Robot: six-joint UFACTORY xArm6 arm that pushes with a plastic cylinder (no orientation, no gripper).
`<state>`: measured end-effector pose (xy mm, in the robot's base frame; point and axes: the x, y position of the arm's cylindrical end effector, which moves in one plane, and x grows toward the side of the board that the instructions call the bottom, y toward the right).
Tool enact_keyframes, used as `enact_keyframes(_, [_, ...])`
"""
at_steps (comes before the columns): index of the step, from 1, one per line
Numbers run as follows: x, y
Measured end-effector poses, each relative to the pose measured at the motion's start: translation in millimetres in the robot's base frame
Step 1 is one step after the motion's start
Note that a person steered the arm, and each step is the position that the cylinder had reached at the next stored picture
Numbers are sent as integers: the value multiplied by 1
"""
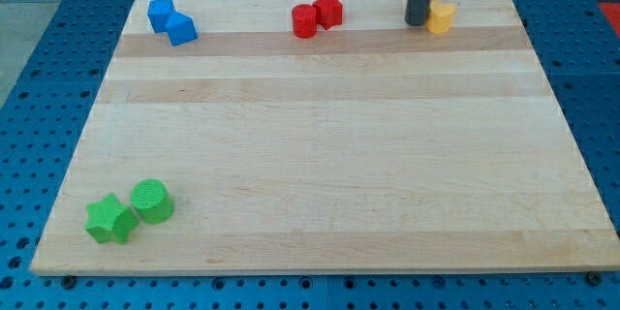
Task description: Push the yellow hexagon into the yellow heart
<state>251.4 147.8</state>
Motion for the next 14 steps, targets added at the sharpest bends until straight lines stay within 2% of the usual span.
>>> enact_keyframes(2, [-2, 8])
enact_keyframes(4, [-5, -29])
enact_keyframes(8, [-58, -26])
enact_keyframes(14, [-48, -8])
